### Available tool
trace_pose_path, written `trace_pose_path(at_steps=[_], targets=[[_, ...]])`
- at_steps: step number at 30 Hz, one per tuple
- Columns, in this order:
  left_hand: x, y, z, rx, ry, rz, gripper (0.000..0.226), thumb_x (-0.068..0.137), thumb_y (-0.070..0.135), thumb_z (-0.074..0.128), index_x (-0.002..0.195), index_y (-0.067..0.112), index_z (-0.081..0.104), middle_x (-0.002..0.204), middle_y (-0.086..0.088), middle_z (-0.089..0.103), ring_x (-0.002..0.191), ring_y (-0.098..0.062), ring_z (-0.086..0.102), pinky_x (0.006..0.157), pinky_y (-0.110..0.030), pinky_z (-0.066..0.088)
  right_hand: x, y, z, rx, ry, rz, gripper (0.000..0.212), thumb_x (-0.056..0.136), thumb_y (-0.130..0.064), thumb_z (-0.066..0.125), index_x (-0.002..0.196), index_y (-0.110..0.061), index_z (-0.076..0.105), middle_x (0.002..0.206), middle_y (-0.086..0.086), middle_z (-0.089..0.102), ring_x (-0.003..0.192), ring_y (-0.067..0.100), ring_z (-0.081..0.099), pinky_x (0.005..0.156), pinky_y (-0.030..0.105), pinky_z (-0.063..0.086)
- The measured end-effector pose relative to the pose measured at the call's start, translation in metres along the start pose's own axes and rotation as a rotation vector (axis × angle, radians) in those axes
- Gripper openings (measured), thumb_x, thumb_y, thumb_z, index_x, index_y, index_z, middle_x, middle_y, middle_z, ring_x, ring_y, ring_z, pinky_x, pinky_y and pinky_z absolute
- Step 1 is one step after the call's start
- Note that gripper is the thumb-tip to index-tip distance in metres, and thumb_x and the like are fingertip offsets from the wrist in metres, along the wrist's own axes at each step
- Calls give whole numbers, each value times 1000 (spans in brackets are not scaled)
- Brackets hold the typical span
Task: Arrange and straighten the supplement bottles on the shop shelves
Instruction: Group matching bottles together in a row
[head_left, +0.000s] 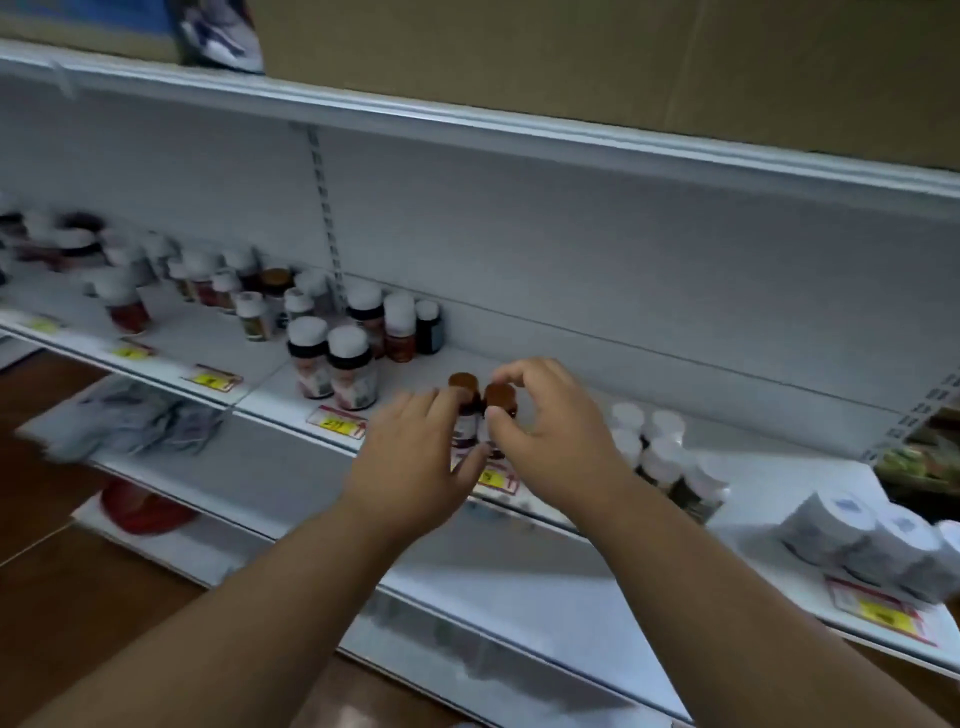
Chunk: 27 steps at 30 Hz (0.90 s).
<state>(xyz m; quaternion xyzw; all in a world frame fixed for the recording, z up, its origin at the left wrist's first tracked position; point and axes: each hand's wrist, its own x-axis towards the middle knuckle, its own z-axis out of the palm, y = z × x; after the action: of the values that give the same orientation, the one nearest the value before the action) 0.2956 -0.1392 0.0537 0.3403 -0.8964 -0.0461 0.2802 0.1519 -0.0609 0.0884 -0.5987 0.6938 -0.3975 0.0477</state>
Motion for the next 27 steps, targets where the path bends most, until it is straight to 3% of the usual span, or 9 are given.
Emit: trace_pose_path(at_steps=[3,8,11,17,21,27], targets=[[-8,-50,-27,23,27,-63,47,81,46,59,117,14,58,103,-5,62,91,-29,57,74,-40,45,23,-34,45,52,-17,-4,19,84,-29,60,103,-30,57,92,-22,46,83,0,49,73,14,41],[3,-105,-49,15,37,-131,46,81,47,60,116,17,56,100,-1,60,91,-25,54,74,-37,43,72,-54,87,43,-28,-36,18,86,-32,59,104,-30,57,94,-25,45,85,-9,44,72,2,31],[18,-130,-47,-3,47,-156,46,81,45,64,118,18,55,102,-1,59,94,-25,53,78,-39,43,115,-42,105,-3,-42,-19,19,87,-31,61,105,-26,58,101,-13,50,92,1,49,71,13,34],[59,-183,-38,19,-20,-153,49,86,50,55,126,23,49,116,1,55,105,-22,47,89,-35,39,221,-1,147,-192,-222,75,43,91,-25,58,131,-11,52,130,13,52,116,30,52,94,36,44],[90,-210,-35,40,-28,-150,49,82,46,60,122,18,56,108,-5,61,98,-28,55,81,-39,45,251,12,181,-300,-361,108,40,87,-21,61,123,-5,55,129,18,52,114,34,53,95,40,45],[107,-245,-16,-72,-32,-22,42,81,37,63,111,7,63,99,-11,63,89,-33,58,72,-43,46,254,23,211,-398,-194,95,36,75,-18,72,105,-7,56,112,16,46,95,32,52,78,35,45]])
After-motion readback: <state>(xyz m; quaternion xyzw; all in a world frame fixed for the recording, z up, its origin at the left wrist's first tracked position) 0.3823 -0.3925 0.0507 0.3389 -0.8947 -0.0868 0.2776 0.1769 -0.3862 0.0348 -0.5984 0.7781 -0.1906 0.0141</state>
